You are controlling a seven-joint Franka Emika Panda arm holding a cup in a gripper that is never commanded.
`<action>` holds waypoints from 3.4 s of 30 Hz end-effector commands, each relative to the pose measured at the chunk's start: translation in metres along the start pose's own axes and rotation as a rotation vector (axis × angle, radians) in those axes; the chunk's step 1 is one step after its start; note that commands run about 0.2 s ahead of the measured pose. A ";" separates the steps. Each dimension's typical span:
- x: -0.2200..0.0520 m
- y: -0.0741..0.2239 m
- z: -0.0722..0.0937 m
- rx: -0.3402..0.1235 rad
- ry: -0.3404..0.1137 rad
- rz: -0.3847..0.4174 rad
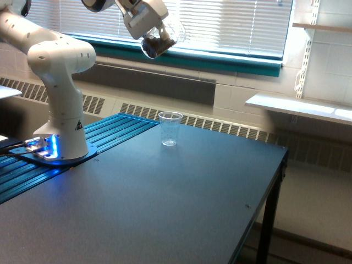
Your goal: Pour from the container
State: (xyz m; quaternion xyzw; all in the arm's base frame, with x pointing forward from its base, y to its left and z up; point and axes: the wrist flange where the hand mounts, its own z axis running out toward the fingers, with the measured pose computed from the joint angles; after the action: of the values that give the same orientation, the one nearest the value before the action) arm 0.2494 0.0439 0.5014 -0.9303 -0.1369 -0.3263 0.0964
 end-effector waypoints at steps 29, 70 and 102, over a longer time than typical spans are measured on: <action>-0.010 -0.041 0.032 0.080 -0.087 -0.223; -0.044 -0.113 0.035 0.099 -0.134 -0.208; -0.065 -0.126 0.089 0.047 -0.212 -0.223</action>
State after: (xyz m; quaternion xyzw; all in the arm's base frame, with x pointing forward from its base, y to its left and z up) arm 0.2100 0.1846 0.4173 -0.9331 -0.2552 -0.2423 0.0744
